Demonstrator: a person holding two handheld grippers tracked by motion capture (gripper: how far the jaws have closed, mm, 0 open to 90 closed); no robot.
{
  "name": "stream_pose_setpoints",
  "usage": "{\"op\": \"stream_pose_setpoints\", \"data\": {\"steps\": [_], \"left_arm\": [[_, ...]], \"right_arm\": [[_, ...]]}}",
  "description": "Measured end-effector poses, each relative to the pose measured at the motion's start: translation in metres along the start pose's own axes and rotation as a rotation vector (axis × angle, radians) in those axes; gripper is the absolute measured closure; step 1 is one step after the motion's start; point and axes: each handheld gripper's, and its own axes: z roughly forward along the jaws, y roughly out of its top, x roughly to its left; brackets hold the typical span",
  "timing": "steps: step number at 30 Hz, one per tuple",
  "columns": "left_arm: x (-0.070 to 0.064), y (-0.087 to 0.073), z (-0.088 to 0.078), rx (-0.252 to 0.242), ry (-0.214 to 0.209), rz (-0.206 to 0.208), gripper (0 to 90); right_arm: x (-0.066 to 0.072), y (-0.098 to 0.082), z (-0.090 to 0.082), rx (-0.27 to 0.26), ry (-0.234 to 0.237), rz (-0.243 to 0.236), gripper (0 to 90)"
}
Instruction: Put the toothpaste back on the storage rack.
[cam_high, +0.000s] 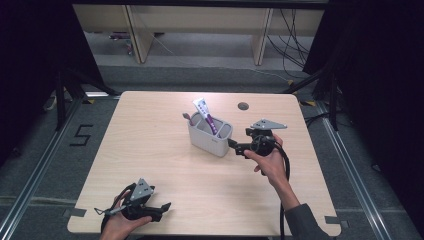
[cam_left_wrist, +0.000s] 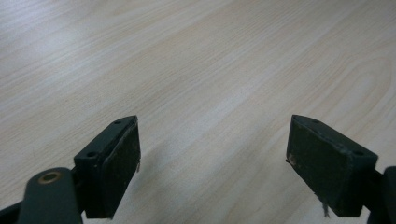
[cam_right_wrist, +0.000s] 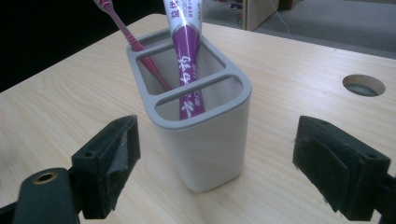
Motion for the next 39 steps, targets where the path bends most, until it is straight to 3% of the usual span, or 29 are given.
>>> {"op": "stream_pose_setpoints", "data": {"steps": [1,3,9,10,11,12,14,15,17,18,21,22,23,24,25,26,27,28,34,39], "left_arm": [[0.0,0.0,0.0,0.001,0.0,0.002,17.1],[-0.001,0.0,0.0,-0.011,-0.006,-0.009,17.1],[-0.001,0.0,-0.001,-0.013,-0.003,-0.015,17.1],[-0.001,0.0,-0.001,-0.012,-0.003,-0.012,17.1],[-0.001,0.0,-0.001,-0.011,-0.004,-0.01,17.1],[0.0,0.0,-0.001,-0.01,-0.004,-0.007,17.1],[0.0,0.0,-0.001,-0.007,-0.004,-0.004,17.1],[0.0,0.0,-0.001,-0.008,-0.004,-0.005,17.1],[-0.001,0.0,0.0,-0.016,-0.002,-0.018,17.1],[0.0,0.0,-0.001,-0.004,0.005,-0.005,17.1],[0.0,-0.001,0.0,-0.004,0.006,-0.008,17.2],[-0.001,-0.001,0.0,-0.011,-0.004,-0.019,17.2],[-0.001,-0.002,-0.001,-0.009,0.001,-0.018,17.2],[-0.001,-0.002,-0.001,-0.01,-0.001,-0.013,17.2],[-0.001,-0.003,-0.003,-0.01,0.002,-0.012,17.2],[0.0,-0.002,-0.003,-0.011,0.003,-0.012,17.2],[0.0,-0.003,-0.003,-0.019,0.002,-0.018,17.2],[0.001,-0.004,-0.004,-0.008,0.007,-0.017,17.2],[-0.001,-0.007,-0.007,-0.01,0.014,-0.014,17.3],[0.001,-0.008,-0.01,-0.023,0.023,-0.031,17.3]], "right_arm": [[0.0,-0.001,-0.001,0.0,0.004,-0.006,16.0],[0.003,-0.005,-0.003,0.004,-0.003,0.029,15.9],[0.006,-0.016,-0.009,0.023,0.003,0.031,15.9],[0.005,-0.018,-0.009,0.021,0.007,0.014,15.9],[0.007,-0.019,-0.011,0.029,0.004,0.045,15.9],[0.005,-0.02,-0.011,0.021,0.002,0.018,15.9],[0.007,-0.022,-0.012,0.016,-0.002,0.047,15.9],[0.004,-0.023,-0.012,0.02,0.011,0.022,15.9],[0.004,-0.024,-0.013,0.015,-0.003,0.02,15.9],[0.003,-0.024,-0.013,0.015,0.008,0.011,15.9],[0.004,-0.027,-0.014,0.017,0.0,0.029,15.9],[0.003,-0.027,-0.014,0.026,-0.011,0.011,15.9],[0.004,-0.028,-0.015,0.037,-0.01,0.027,16.0],[0.003,-0.029,-0.014,0.03,0.007,0.013,16.0],[0.004,-0.031,-0.016,0.028,-0.009,0.025,15.9],[0.005,-0.032,-0.016,0.039,0.005,0.038,16.0],[0.005,-0.033,-0.017,0.031,-0.008,0.015,15.9],[0.006,-0.034,-0.018,0.043,0.005,0.04,16.0],[0.008,-0.045,-0.026,0.04,-0.01,0.044,16.1],[0.006,-0.058,-0.026,0.043,-0.035,0.003,16.2]]}}
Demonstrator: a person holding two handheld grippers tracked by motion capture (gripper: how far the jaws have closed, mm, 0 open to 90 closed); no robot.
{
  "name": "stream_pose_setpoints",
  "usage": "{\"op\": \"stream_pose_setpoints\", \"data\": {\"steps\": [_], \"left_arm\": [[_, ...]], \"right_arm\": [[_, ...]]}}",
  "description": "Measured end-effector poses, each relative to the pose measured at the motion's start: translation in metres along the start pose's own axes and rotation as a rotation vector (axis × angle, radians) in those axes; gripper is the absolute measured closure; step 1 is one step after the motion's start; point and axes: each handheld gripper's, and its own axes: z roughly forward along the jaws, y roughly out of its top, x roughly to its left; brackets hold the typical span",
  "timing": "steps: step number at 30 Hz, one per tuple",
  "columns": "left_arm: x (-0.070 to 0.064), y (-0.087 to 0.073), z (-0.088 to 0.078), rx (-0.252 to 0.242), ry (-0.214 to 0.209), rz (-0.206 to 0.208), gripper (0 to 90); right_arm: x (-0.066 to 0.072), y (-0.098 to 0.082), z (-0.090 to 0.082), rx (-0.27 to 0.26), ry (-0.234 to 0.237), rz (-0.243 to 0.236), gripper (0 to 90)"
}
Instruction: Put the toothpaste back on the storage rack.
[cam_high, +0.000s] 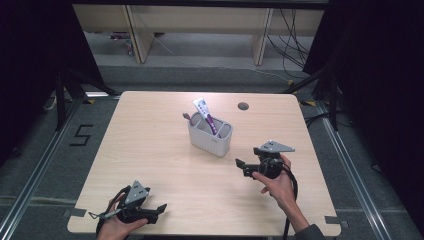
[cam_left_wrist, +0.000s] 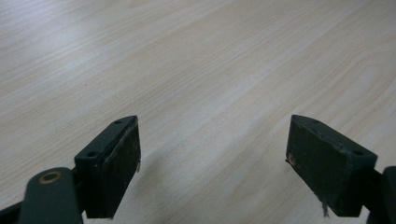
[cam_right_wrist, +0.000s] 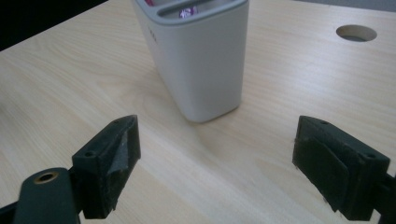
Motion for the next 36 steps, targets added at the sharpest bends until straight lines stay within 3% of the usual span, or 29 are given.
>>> {"op": "stream_pose_setpoints", "data": {"steps": [3,4,6,7,9,10,11,12,14,19,21,23,24,26,36], "left_arm": [[0.0,0.0,0.0,0.016,0.006,0.017,17.3],[-0.001,0.0,0.001,0.016,0.004,0.015,17.3],[-0.002,0.0,0.001,0.002,-0.002,0.001,17.3],[0.0,0.0,0.0,0.016,0.006,0.017,17.3],[-0.001,-0.001,0.001,0.005,-0.001,0.001,17.3],[-0.001,-0.001,0.001,0.005,0.0,0.002,17.3],[-0.001,-0.001,0.001,0.005,-0.001,0.002,17.3],[0.0,0.0,0.0,0.022,0.01,0.024,17.3],[0.0,0.0,0.0,0.024,0.007,0.024,17.3],[0.0,-0.001,0.0,0.027,0.008,0.028,17.3],[0.0,-0.001,0.0,0.022,0.003,0.022,17.3],[0.0,-0.001,0.001,0.022,0.003,0.019,17.3],[-0.001,-0.001,0.001,0.018,0.004,0.016,17.3],[-0.001,-0.001,0.001,0.017,0.002,0.016,17.3],[0.0,-0.002,0.001,0.017,0.001,0.02,17.3]], "right_arm": [[0.004,-0.006,0.0,0.015,-0.019,0.0,16.2],[0.003,-0.008,-0.001,0.018,-0.017,-0.032,16.2],[0.005,-0.011,-0.002,0.016,0.003,-0.035,16.2],[0.007,-0.013,-0.004,0.012,0.001,-0.017,16.2],[0.007,-0.015,-0.007,0.02,-0.001,-0.043,16.2],[0.009,-0.016,-0.008,0.014,0.005,-0.017,16.2],[0.007,-0.017,-0.01,0.021,-0.001,-0.044,16.0],[0.008,-0.018,-0.011,0.026,-0.005,-0.042,16.2],[0.011,-0.022,-0.013,0.026,0.004,-0.01,16.2],[0.011,-0.029,-0.016,0.021,0.025,-0.033,16.2],[0.014,-0.031,-0.019,0.027,0.022,-0.014,16.2],[0.013,-0.033,-0.021,0.02,0.012,-0.039,16.2],[0.014,-0.034,-0.021,0.021,0.029,-0.015,16.2],[0.014,-0.037,-0.023,0.017,0.015,-0.03,16.2],[0.019,-0.047,-0.034,0.022,0.041,0.011,16.0]]}}
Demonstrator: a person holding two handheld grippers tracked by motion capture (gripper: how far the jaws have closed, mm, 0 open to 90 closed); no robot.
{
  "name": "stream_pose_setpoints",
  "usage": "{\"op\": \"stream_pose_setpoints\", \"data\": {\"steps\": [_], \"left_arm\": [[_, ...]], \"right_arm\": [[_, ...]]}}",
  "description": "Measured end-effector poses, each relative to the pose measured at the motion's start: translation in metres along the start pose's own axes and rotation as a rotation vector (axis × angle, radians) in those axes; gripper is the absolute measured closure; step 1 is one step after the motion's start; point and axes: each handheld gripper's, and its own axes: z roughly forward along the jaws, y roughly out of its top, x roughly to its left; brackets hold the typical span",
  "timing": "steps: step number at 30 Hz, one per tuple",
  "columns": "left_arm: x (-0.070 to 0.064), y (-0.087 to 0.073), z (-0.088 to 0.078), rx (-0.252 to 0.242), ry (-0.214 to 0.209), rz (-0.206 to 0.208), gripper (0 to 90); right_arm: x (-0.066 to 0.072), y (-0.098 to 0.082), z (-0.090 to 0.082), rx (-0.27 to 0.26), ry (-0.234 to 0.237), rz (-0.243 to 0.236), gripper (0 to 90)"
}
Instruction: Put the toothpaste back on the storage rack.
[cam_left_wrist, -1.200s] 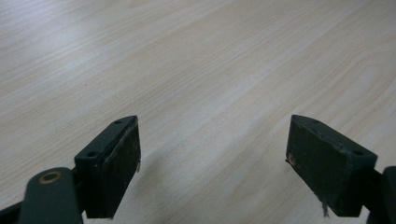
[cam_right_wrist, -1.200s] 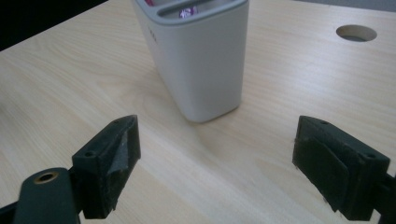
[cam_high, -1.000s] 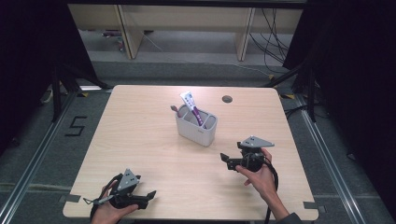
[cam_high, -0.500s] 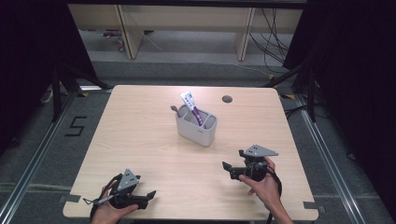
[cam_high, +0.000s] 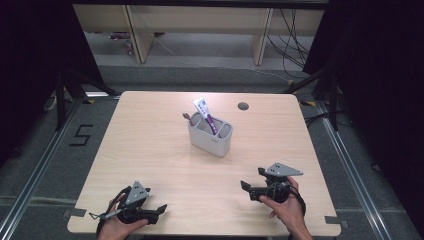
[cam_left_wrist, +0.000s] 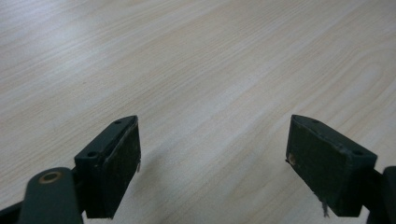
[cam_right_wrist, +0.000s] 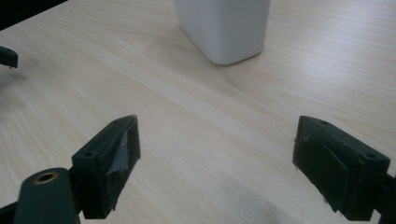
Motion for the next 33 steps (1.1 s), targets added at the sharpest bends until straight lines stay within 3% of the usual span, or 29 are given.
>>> {"op": "stream_pose_setpoints", "data": {"steps": [3,5,6,7,10,11,14,15,16,17,20,23,24,25,26,29,31,33], "left_arm": [[0.0,0.0,0.0,0.004,-0.002,0.0,17.3],[0.0,0.0,-0.001,0.004,0.002,0.003,17.3],[0.0,0.0,-0.001,0.003,0.002,0.003,17.3],[0.0,0.0,-0.001,0.004,0.002,0.003,17.3],[0.0,0.0,-0.001,0.005,0.004,0.005,17.3],[0.0,0.0,-0.001,0.002,0.004,0.002,17.3],[0.0,0.0,-0.001,0.005,0.01,0.007,17.3],[0.0,0.0,-0.001,0.005,0.003,0.004,17.3],[0.0,0.0,-0.001,0.004,0.003,0.001,17.3],[0.0,0.0,-0.001,0.004,0.003,0.003,17.3],[-0.001,0.0,-0.001,-0.002,0.003,-0.002,17.3],[0.0,0.0,-0.001,0.003,0.002,0.003,17.3],[0.0,0.0,-0.001,0.003,0.001,0.002,17.3],[-0.001,0.0,-0.001,0.0,0.0,-0.003,17.3],[-0.001,0.0,-0.001,-0.002,-0.002,-0.006,17.3],[-0.001,0.001,-0.001,0.001,-0.007,-0.007,17.3],[-0.001,0.0,-0.001,-0.002,-0.004,-0.006,17.3],[-0.001,0.0,-0.001,-0.002,-0.004,-0.007,17.3]], "right_arm": [[-0.001,-0.003,-0.003,-0.001,-0.004,-0.032,16.0],[0.002,-0.006,-0.005,0.008,0.016,-0.001,15.9],[0.001,-0.006,-0.006,-0.003,0.008,-0.04,15.9],[0.003,-0.007,-0.008,0.015,0.022,-0.013,15.9],[0.004,-0.01,-0.011,0.016,0.022,-0.047,15.9],[0.006,-0.012,-0.011,0.013,0.023,-0.03,15.9],[0.007,-0.015,-0.015,0.034,0.016,-0.083,15.9],[0.009,-0.016,-0.016,0.052,0.028,-0.054,15.9],[0.011,-0.018,-0.018,0.053,0.019,-0.061,15.9],[0.009,-0.018,-0.018,0.055,0.022,-0.099,16.0],[0.012,-0.021,-0.021,0.051,0.003,-0.127,16.3],[0.012,-0.025,-0.022,0.063,0.034,-0.11,16.1],[0.013,-0.026,-0.024,0.077,0.019,-0.116,16.1],[0.015,-0.028,-0.024,0.091,0.011,-0.088,16.1],[0.012,-0.028,-0.024,0.087,0.006,-0.137,16.1],[0.014,-0.031,-0.027,0.111,0.012,-0.084,16.1],[0.011,-0.032,-0.028,0.095,0.008,-0.121,16.1],[0.011,-0.033,-0.03,0.096,-0.002,-0.103,16.1]]}}
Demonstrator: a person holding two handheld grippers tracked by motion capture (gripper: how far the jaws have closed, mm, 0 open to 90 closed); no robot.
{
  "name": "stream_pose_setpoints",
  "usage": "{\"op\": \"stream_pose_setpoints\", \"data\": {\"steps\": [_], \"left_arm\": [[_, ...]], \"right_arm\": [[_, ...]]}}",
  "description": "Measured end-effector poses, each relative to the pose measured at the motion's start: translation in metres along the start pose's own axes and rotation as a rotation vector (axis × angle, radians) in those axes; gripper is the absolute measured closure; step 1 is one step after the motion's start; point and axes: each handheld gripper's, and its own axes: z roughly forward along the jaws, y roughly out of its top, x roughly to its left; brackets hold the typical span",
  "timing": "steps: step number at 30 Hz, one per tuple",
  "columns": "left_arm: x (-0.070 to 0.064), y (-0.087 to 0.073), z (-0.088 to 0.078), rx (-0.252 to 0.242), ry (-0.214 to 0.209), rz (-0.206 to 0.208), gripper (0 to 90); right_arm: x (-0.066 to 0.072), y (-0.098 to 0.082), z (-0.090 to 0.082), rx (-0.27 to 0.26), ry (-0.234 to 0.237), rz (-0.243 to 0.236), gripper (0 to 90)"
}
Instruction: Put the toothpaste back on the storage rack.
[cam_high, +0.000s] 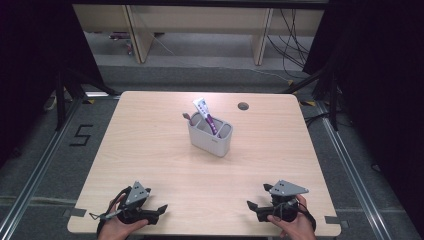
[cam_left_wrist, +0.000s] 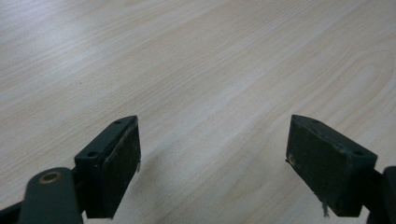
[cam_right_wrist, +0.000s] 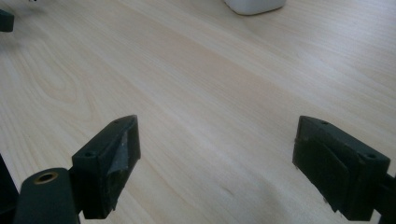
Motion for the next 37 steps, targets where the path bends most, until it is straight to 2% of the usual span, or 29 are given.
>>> {"op": "stream_pose_setpoints", "data": {"steps": [1,2,3,4,5,6,7,8,9,11,12,13,15,16,22,24,25,28,30,31,33,34,35,37], "left_arm": [[0.0,0.0,0.0,0.001,-0.001,0.001,17.3],[0.0,0.0,0.0,0.001,-0.001,0.002,17.3],[0.0,0.0,0.0,0.001,-0.002,0.002,17.3],[0.0,0.0,0.0,0.002,-0.002,0.002,17.3],[0.0,0.0,0.0,0.004,-0.001,0.004,17.3],[0.0,0.0,0.0,0.004,-0.001,0.006,17.3],[0.0,0.0,0.0,0.004,-0.001,0.006,17.3],[0.0,0.0,0.0,0.003,0.0,0.005,17.3],[0.0,0.0,0.0,0.006,-0.003,0.007,17.3],[0.0,0.0,0.0,0.006,-0.003,0.006,17.3],[0.0,0.0,0.001,0.006,-0.003,0.007,17.3],[0.0,0.0,0.001,0.003,-0.004,0.006,17.3],[0.0,0.0,0.001,0.005,-0.003,0.006,17.3],[0.0,0.0,0.0,0.005,-0.003,0.005,17.3],[0.001,0.0,0.0,0.007,0.003,0.007,17.3],[0.0,0.0,0.001,0.003,0.0,0.001,17.3],[0.0,0.0,0.001,0.004,0.001,0.002,17.3],[0.0,0.0,0.001,0.004,0.003,0.003,17.3],[0.001,-0.001,0.0,0.008,0.002,0.007,17.3],[0.001,-0.001,0.0,0.005,0.001,0.007,17.3],[0.001,-0.001,0.0,0.007,0.002,0.007,17.3],[0.0,-0.001,0.001,0.001,0.001,-0.001,17.3],[0.001,-0.001,0.001,0.008,0.009,0.007,17.3],[-0.001,-0.001,0.002,-0.005,0.004,-0.009,17.3]], "right_arm": [[0.001,-0.001,-0.002,0.01,0.007,0.027,16.0],[-0.002,-0.001,-0.002,-0.003,0.005,-0.007,16.0],[-0.002,-0.002,-0.002,0.0,0.01,0.004,16.0],[0.001,-0.004,-0.004,0.014,0.009,0.041,16.0],[-0.001,-0.005,-0.004,0.011,0.001,0.022,16.0],[0.0,-0.006,-0.005,0.016,-0.003,0.046,16.0],[-0.002,-0.007,-0.006,0.01,-0.006,0.016,16.0],[-0.002,-0.007,-0.007,0.006,-0.007,0.017,16.0],[0.001,-0.008,-0.009,0.015,-0.006,0.053,16.0],[0.002,-0.01,-0.01,0.015,0.005,0.056,16.0],[0.0,-0.011,-0.009,0.013,0.001,0.024,16.0],[0.004,-0.012,-0.011,0.045,-0.003,0.066,16.0],[0.001,-0.014,-0.011,0.039,-0.018,0.017,16.0],[0.002,-0.014,-0.011,0.045,-0.019,0.023,16.0],[0.003,-0.016,-0.012,0.047,-0.031,-0.013,16.0],[0.004,-0.016,-0.012,0.053,-0.031,-0.004,16.0],[0.006,-0.017,-0.013,0.061,-0.032,0.023,16.0],[0.004,-0.017,-0.011,0.062,-0.026,-0.018,16.0],[0.004,-0.017,-0.01,0.057,-0.011,-0.02,16.0],[0.003,-0.017,-0.01,0.059,-0.024,-0.033,16.0],[0.005,-0.017,-0.009,0.073,-0.009,-0.011,16.0],[0.005,-0.017,-0.01,0.071,-0.032,-0.03,16.0],[0.005,-0.017,-0.01,0.081,-0.018,-0.024,16.0],[0.006,-0.017,-0.009,0.083,-0.005,-0.022,16.0]]}}
